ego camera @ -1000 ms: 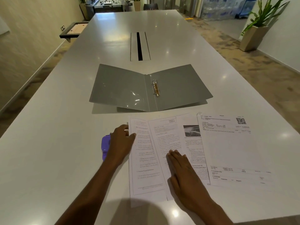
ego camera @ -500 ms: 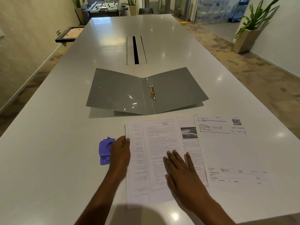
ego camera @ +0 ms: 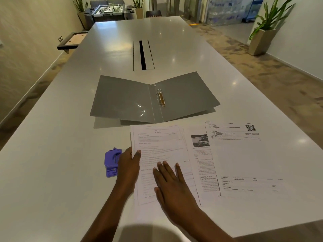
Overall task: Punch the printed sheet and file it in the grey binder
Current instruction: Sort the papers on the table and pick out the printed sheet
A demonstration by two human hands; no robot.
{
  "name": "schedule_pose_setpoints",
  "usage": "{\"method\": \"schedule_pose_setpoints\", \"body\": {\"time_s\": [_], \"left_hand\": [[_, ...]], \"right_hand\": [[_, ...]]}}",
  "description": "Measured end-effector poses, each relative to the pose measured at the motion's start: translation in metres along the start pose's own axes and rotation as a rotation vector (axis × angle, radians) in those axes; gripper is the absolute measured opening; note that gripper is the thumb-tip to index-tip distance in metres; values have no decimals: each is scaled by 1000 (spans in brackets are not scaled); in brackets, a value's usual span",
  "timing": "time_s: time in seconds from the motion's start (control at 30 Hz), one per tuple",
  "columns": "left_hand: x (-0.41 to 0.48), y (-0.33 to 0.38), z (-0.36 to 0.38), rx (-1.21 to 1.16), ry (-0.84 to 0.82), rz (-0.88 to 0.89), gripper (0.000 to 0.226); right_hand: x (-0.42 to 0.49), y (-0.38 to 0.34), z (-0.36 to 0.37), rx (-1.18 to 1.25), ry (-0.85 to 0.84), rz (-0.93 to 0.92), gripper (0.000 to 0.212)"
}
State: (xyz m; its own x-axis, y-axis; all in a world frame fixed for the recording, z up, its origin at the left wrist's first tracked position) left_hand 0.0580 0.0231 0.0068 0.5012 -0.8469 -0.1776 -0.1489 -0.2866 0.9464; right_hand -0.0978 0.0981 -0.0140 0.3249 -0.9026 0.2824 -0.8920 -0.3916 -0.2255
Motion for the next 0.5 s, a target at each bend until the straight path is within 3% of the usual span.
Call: {"method": "schedule_pose_setpoints", "body": {"time_s": [0.2, 0.5], "left_hand": [[2, 1, 3, -32, -44, -48, 16], [-1, 6, 11, -12, -43, -21, 15]], "right_hand": [[-1, 32, -28, 129, 103, 118, 58], [-45, 128, -50, -49, 148, 264, 57]]}}
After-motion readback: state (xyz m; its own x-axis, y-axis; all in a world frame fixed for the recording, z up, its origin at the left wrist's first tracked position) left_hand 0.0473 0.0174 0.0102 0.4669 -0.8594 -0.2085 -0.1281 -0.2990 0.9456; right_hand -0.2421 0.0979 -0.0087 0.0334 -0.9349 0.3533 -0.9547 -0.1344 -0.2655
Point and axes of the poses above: each hand's wrist, its own x-axis towards the middle knuckle, its own z-axis out of the palm, y = z × x, the point moved 4 cm from there along x, towards the middle knuckle, and after that the axes turned 11 degrees about y, right-handed, at the moved point
